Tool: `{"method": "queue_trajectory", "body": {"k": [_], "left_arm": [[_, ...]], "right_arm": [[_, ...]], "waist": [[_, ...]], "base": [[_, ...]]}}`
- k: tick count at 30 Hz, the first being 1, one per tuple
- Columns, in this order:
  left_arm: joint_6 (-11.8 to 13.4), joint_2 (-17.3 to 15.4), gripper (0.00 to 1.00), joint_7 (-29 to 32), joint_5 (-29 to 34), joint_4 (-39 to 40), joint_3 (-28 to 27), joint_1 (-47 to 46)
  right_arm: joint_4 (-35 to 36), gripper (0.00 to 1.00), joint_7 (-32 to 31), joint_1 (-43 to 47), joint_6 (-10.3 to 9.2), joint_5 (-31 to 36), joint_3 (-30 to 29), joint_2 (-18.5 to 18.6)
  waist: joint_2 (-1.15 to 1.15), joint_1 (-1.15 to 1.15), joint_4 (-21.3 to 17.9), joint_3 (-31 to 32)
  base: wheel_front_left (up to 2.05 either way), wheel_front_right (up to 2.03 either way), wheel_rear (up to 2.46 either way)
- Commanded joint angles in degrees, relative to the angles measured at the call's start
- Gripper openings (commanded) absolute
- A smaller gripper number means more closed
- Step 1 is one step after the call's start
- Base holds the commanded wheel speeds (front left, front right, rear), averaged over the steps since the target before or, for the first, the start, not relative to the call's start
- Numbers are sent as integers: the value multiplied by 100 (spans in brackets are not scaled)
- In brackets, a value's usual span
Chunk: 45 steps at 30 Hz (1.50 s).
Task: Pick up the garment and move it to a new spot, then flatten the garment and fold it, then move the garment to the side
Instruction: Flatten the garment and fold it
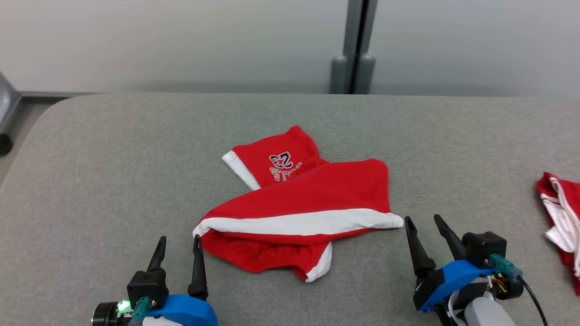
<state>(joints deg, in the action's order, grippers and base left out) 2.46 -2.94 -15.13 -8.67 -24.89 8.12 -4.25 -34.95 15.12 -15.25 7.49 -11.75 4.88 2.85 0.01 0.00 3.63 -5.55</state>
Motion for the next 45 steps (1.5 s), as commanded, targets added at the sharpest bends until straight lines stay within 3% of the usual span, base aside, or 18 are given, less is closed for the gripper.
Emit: {"method": "queue_trajectory", "body": {"k": [1,13,14,17,19,20,21,23,36,41,45], "left_arm": [[11,4,100,0,-36,11,60,-106],[95,8,100,0,-172,64,194,-212],[101,8,100,0,-189,70,203,-210],[123,8,100,0,-217,104,229,-238],[137,8,100,0,-234,113,239,-250],[150,8,100,0,-247,124,261,-275],[150,8,100,0,-247,124,261,-275],[141,9,100,0,-250,110,272,-303],[-172,6,100,0,-492,-20,718,-102],[-453,5,100,0,-797,-1,978,-5],[-540,5,100,0,-975,166,1007,71]], "right_arm": [[-133,100,4,-117,1,-20,-33,12],[-955,100,4,-532,1,206,-352,15],[-1008,95,3,-545,1,200,-345,15],[-1078,45,-3,-534,1,220,-316,12],[-1079,40,-3,-527,1,222,-301,12],[-1072,13,-3,-526,1,206,-266,11],[-1072,13,-3,-526,1,206,-266,11],[-1002,0,-3,-516,1,192,-260,15],[-446,0,4,-48,1,248,-754,14],[-431,0,4,102,1,263,-886,16],[-474,0,3,184,1,257,-943,15]], "waist": [[-1,0,233,-194],[-1,0,680,-526],[-1,0,688,-542],[-1,0,692,-592],[-1,0,683,-604],[-1,0,649,-619],[-1,0,649,-619],[-1,0,593,-612],[-1,0,-24,-192],[-1,0,-120,-50],[-1,0,-99,50]], "base": [[0,0,0],[0,0,0],[0,0,0],[0,0,0],[0,0,0],[0,0,0],[0,0,0],[0,0,0],[0,0,0],[0,0,0],[0,0,0]]}}
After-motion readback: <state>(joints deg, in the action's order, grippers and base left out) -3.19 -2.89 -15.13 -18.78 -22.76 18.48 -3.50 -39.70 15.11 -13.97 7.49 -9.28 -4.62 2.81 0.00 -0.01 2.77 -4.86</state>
